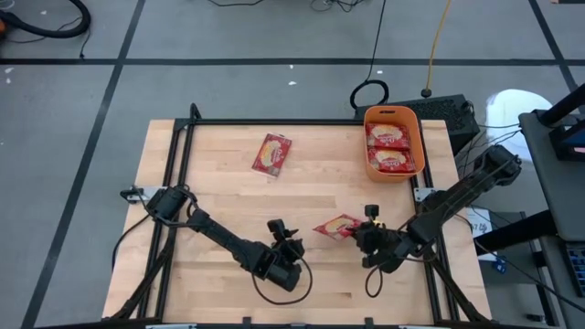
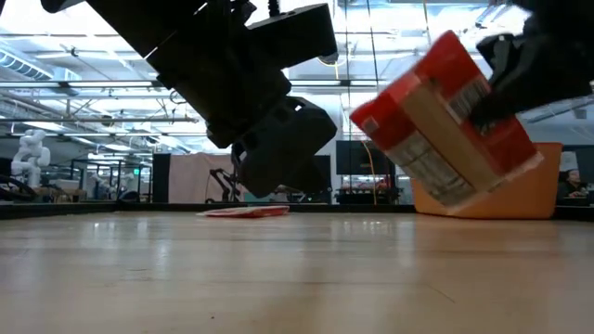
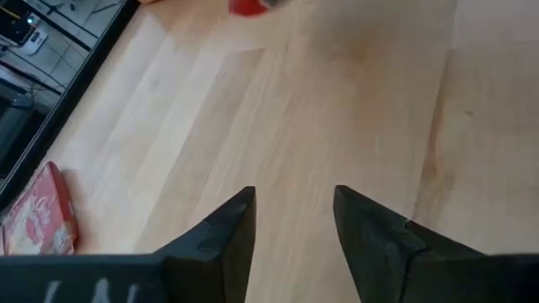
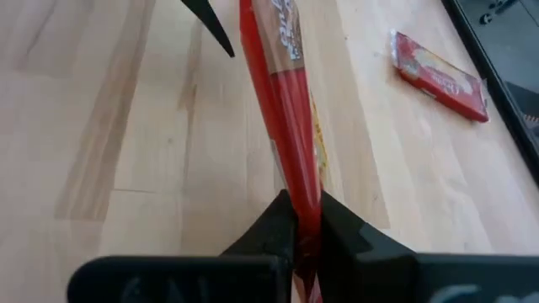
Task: Sort popcorn bags into baskets
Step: Put the red popcorn bag into the orange container
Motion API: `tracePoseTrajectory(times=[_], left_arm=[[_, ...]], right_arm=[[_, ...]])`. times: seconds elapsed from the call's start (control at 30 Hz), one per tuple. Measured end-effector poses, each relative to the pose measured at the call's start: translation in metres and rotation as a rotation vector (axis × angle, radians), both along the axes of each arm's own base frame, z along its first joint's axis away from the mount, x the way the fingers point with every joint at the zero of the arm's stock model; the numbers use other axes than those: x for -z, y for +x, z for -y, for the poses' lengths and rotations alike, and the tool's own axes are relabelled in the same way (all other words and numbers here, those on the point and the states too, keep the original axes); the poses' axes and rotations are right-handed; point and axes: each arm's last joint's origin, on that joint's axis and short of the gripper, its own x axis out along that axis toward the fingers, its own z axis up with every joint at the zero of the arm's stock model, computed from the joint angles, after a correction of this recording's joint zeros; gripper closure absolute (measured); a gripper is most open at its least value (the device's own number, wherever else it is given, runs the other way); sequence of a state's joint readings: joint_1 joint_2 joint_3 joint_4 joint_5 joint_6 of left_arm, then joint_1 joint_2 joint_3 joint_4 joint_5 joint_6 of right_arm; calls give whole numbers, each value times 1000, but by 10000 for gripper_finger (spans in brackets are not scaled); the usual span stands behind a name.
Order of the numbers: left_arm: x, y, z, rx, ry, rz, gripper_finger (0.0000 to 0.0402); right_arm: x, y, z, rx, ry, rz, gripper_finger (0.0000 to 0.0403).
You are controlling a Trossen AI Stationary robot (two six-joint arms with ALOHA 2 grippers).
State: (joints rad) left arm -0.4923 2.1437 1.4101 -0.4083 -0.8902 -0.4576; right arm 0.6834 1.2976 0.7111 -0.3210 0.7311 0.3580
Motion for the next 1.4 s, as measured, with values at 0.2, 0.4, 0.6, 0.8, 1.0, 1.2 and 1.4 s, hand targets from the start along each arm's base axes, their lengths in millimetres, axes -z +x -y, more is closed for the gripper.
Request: tracePoseTrajectory(times=[0.2,0.4,0.6,0.8,1.0,1.2,1.4], left_arm=[[0,0,0,0,-1,0,243],[0,0,0,0,-4,1,243],[0,0,0,-1,-5,2,243],[0,0,0,0,-6,2,243],[0,0,0,2,-3,0,243],[0,0,0,1,-3,0,243],[0,0,0,1,-6,5,243]], right_arm=[[-32,8,-6,6,-29,-11,387],[-65,7,-5,33,-136,-52,387],[-93,5,-2,37,-181,-100,387],[-111,2,5,49,-221,-159,387],[-130,-6,19,95,-278,-255,387],[-141,-20,36,190,-294,-403,387],[-143,-25,45,228,-227,-432,387]])
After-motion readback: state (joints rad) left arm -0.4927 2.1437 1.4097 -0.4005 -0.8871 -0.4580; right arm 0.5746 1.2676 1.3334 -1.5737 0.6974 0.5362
